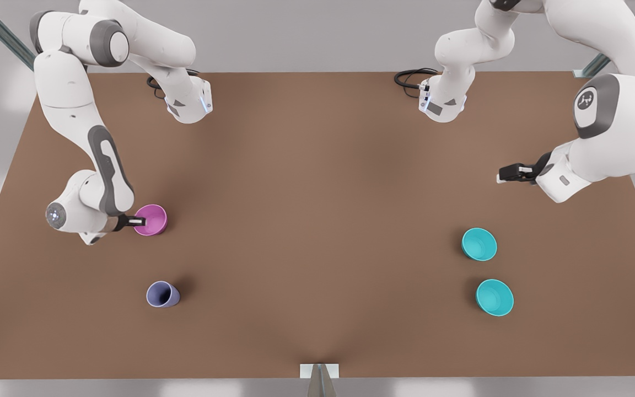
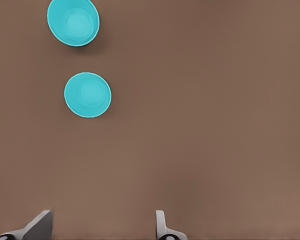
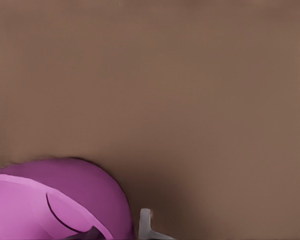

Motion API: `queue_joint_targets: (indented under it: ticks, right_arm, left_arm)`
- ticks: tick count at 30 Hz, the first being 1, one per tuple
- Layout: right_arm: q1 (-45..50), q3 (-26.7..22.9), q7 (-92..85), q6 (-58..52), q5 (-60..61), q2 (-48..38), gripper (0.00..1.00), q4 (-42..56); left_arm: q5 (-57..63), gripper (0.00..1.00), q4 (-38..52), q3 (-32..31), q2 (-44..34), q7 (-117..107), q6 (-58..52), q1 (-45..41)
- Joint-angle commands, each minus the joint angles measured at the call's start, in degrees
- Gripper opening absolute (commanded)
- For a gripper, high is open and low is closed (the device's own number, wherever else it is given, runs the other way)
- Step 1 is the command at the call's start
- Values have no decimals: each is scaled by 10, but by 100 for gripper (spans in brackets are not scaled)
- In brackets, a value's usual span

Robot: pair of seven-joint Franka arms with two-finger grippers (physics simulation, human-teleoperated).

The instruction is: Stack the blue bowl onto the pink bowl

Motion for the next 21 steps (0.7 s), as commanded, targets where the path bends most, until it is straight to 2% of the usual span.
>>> queue_joint_targets:
  ticks: [1,5,8,10,13,15,17,18,21]
  right_arm:
    - [0,2,-33,-24,-16,-10,21,10]
    - [-1,17,-47,-31,7,-12,21,22]
    - [4,122,-50,-54,116,-42,21,18]
    - [105,130,32,-46,182,-75,21,13]
    - [248,128,330,24,249,-77,21,60]
    - [341,125,547,53,217,4,21,206]
    - [377,127,691,52,72,95,21,347]
    - [397,126,729,52,39,141,21,399]
    - [413,126,757,42,27,193,21,428]
  left_arm:
    - [0,100,-1,0,-1,-2,-8,-1]
    - [0,100,-2,0,0,-2,-7,-1]
    - [1,100,-2,0,3,-2,-7,-3]
    - [1,100,-2,0,4,-3,-7,-3]
    - [1,100,-2,0,4,-3,-7,-3]
    - [0,100,-2,-1,4,-3,-7,-3]
    - [1,100,-2,0,5,-3,-7,-3]
    - [1,100,-2,-1,5,-3,-7,-3]
    - [1,100,-2,0,5,-3,-7,-3]
